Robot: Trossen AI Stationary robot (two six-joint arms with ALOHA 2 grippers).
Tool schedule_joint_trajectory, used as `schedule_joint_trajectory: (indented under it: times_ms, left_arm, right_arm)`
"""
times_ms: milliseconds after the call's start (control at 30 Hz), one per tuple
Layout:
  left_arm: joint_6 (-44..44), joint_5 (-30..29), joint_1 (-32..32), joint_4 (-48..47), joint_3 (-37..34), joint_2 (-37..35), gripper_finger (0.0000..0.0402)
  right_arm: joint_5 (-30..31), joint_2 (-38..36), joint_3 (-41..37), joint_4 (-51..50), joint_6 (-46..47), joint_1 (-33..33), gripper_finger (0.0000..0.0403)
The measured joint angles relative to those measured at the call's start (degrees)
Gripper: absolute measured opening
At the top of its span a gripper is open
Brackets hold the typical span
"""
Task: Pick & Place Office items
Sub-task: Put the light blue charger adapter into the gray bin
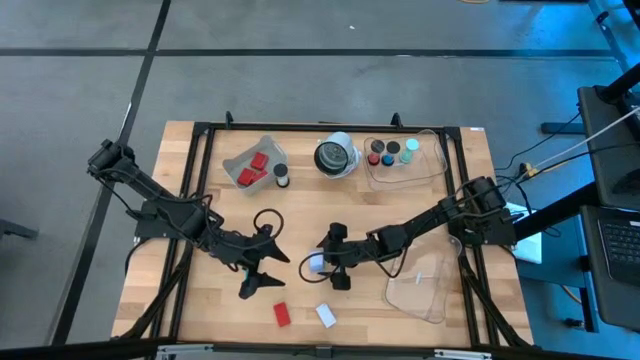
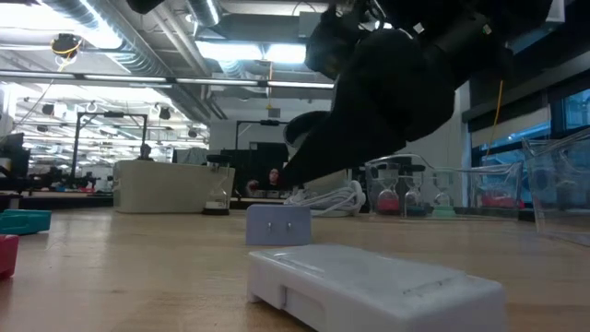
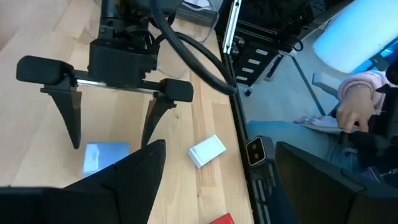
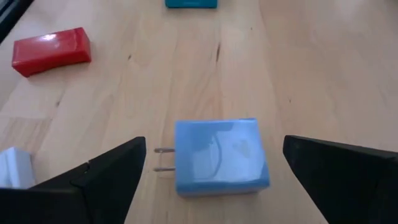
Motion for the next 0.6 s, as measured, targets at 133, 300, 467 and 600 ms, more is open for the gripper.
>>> schedule_joint_trajectory:
  times_ms: [133, 300, 467, 600]
  left_arm:
    - [0.0, 0.0, 0.0, -0.2, 0.0, 0.0, 0.0299]
    - [-0.7, 0.0, 0.0, -1.1, 0.0, 0.0, 0.0299]
    - [-1.3, 0.0, 0.0, -2.5, 0.0, 0.0, 0.0299]
    - [-1.3, -0.5, 0.1, -2.9, 0.0, 0.0, 0.0299]
  right_arm:
    - [0.1, 0.0, 0.0, 0.0, -1.2, -0.2, 0.0384]
    - [-0.6, 0.2, 0.0, 0.4, -1.3, -0.5, 0.0384]
    - [-1.2, 2.5, 0.0, 2.5, -1.5, -0.5, 0.0384]
    - [-1.0, 4.3, 0.0, 3.4, -1.8, -0.8, 0.0384]
